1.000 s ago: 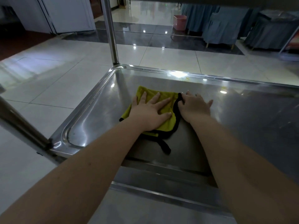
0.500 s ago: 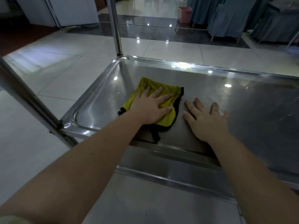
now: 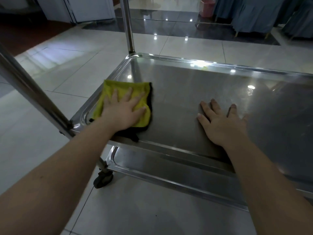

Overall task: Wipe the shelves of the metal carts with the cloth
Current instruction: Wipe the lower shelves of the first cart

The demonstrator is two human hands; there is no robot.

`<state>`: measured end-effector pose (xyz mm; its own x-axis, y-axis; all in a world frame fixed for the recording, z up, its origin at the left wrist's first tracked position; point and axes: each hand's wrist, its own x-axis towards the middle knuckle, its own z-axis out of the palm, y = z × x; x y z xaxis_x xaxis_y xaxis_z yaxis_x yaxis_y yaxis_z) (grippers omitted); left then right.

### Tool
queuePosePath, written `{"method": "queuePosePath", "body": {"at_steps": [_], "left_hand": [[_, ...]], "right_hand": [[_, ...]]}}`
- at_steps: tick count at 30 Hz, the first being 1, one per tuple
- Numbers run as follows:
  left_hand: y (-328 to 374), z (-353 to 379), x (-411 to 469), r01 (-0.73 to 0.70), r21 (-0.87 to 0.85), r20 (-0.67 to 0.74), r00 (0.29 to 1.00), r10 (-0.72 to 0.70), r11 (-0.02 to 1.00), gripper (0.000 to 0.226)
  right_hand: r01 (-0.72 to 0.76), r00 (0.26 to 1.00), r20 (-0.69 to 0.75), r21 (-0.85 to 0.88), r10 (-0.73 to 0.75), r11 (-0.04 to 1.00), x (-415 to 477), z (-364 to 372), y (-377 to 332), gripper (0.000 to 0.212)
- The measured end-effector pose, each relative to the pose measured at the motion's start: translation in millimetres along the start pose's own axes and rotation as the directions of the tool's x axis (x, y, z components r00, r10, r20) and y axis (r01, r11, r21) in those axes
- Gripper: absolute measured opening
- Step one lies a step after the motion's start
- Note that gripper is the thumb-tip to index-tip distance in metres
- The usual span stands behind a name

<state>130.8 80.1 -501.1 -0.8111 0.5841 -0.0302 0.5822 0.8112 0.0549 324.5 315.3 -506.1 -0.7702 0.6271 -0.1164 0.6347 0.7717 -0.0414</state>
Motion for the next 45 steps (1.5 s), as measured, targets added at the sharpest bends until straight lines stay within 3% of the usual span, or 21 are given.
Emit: {"method": "queuePosePath", "body": {"at_steps": [4, 7, 12, 17, 19, 23, 29, 31, 34, 36, 39, 42, 45], "left_hand": [[121, 10, -22, -0.244, -0.01, 0.005, 0.97, 0.244, 0.97, 0.061], [158, 8, -28, -0.264, -0.021, -0.004, 0.964, 0.264, 0.964, 0.059], [97, 4, -32, -0.207, -0.042, -0.014, 0.978, 0.207, 0.977, 0.064], [-37, -14, -39, 0.104, -0.014, 0.102, 0.99, -0.102, 0.994, 0.077], [-59, -15, -44, 0.18, 0.023, 0.095, 0.979, -0.181, 0.983, 0.072], [-23, -6, -49, 0.186, 0.031, 0.092, 0.978, -0.188, 0.982, 0.066], [141, 14, -68, -0.153, -0.028, 0.022, 0.988, 0.154, 0.988, 0.067], [167, 14, -71, -0.177, -0.04, 0.015, 0.984, 0.178, 0.983, 0.065], [164, 8, -72, -0.16, -0.089, 0.022, 0.987, 0.162, 0.983, 0.065], [157, -2, -70, -0.161, -0.246, 0.034, 0.984, 0.175, 0.956, 0.056], [140, -25, -52, -0.149, -0.499, -0.126, 0.987, 0.098, 0.854, 0.034], [116, -40, -25, -0.118, -0.392, -0.205, 0.978, 0.039, 0.913, 0.041], [100, -33, -8, -0.006, -0.212, -0.041, 0.999, -0.003, 0.977, 0.059]], "right_hand": [[-0.001, 1.0, -0.015, 0.011, 0.001, 1.0, -2, 1, 0, 0.056], [-0.002, 0.999, -0.032, 0.024, 0.003, 1.0, -2, 0, 2, 0.054], [0.021, 0.999, -0.034, 0.08, -0.018, 0.997, -4, 0, 4, 0.053], [0.033, 0.999, -0.022, 0.088, -0.031, 0.996, -5, -3, 4, 0.054], [0.032, 0.999, -0.013, 0.08, -0.031, 0.996, -7, -4, 3, 0.054], [0.029, 1.0, 0.007, 0.053, -0.03, 0.998, -10, -5, 2, 0.054], [0.03, 1.0, -0.002, 0.061, -0.03, 0.998, -16, -9, 3, 0.054], [0.037, 0.999, -0.018, 0.089, -0.035, 0.995, -17, -10, 5, 0.053], [0.021, 0.999, -0.043, 0.269, -0.01, 0.963, -16, -17, 11, 0.048], [-0.007, 0.996, -0.078, 0.431, 0.045, 0.902, -15, -20, 13, 0.045], [0.063, 0.98, -0.19, 0.562, 0.055, 0.825, -15, -20, 11, 0.04], [0.192, 0.96, -0.275, 0.519, -0.05, 0.833, -8, -22, 2, 0.037], [0.104, 0.99, -0.126, 0.417, -0.055, 0.903, 6, -24, -12, 0.05]]}}
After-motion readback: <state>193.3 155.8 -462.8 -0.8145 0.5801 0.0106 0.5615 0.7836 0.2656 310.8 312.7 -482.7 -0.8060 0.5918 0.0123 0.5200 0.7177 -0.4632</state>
